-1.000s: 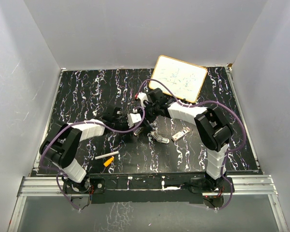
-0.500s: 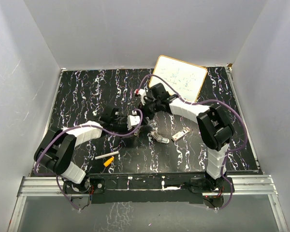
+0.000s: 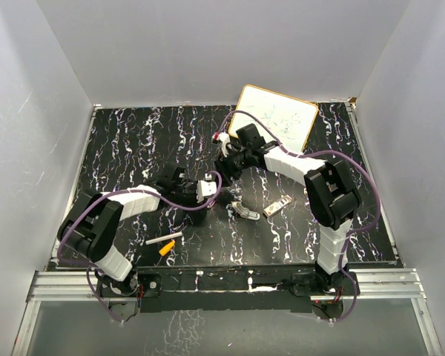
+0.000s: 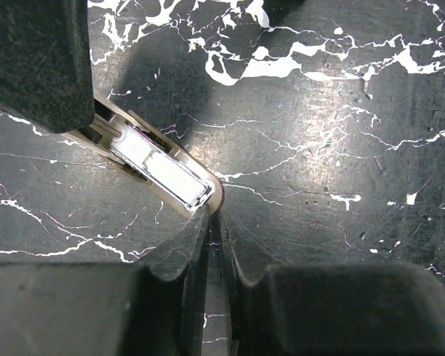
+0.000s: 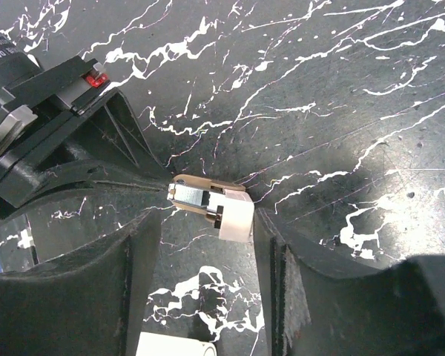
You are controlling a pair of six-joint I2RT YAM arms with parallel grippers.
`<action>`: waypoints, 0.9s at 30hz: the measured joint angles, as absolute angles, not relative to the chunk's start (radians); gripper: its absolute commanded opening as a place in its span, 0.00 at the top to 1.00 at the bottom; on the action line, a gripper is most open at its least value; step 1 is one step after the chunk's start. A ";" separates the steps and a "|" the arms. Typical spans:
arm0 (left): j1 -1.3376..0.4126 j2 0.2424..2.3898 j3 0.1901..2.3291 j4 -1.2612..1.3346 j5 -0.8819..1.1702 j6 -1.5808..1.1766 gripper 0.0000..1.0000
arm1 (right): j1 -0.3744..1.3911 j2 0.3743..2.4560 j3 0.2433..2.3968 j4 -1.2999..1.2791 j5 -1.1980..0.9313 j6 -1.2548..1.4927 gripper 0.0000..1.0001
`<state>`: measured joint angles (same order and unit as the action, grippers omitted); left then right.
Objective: Load the staples into the stapler
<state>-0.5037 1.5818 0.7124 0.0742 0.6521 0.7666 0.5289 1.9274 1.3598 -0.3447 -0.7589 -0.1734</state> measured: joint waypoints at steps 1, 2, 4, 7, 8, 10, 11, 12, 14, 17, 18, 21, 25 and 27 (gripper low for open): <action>-0.504 1.583 0.712 0.074 0.652 0.768 0.90 | 0.529 1.929 1.360 -0.345 -0.759 -0.174 0.50; -0.505 1.584 0.712 0.074 0.652 0.770 0.90 | 0.530 1.931 1.360 -0.345 -0.759 -0.175 0.52; -0.506 1.591 0.712 0.077 0.652 0.772 0.90 | 0.530 1.935 1.360 -0.347 -0.760 -0.174 0.55; -0.506 1.597 0.715 0.090 0.655 0.770 0.90 | 0.530 1.937 1.360 -0.355 -0.770 -0.174 0.59; -0.506 1.598 0.715 0.093 0.654 0.769 0.90 | 0.530 1.937 1.360 -0.358 -0.776 -0.174 0.60; -0.507 1.600 0.715 0.101 0.653 0.765 0.90 | 0.529 1.937 1.360 -0.363 -0.789 -0.174 0.62; -0.508 1.601 0.714 0.105 0.651 0.762 0.90 | 0.529 1.937 1.360 -0.364 -0.796 -0.173 0.63; -0.508 1.603 0.714 0.113 0.648 0.759 0.91 | 0.529 1.937 1.360 -0.365 -0.804 -0.172 0.63; -0.509 1.607 0.714 0.125 0.644 0.755 0.91 | 0.529 1.937 1.359 -0.364 -0.821 -0.169 0.65; -0.512 1.611 0.714 0.136 0.643 0.747 0.91 | 0.530 1.937 1.357 -0.363 -0.844 -0.156 0.66; -0.513 1.612 0.714 0.138 0.642 0.744 0.91 | 0.530 1.937 1.354 -0.362 -0.849 -0.154 0.66; -0.514 1.616 0.714 0.155 0.635 0.738 0.91 | 0.533 1.938 1.337 -0.356 -0.865 -0.149 0.67; -0.514 1.618 0.714 0.169 0.619 0.731 0.91 | 0.543 1.944 1.311 -0.354 -0.871 -0.147 0.67; -0.514 1.621 0.714 0.176 0.616 0.730 0.91 | 0.549 1.956 1.311 -0.350 -0.873 -0.147 0.67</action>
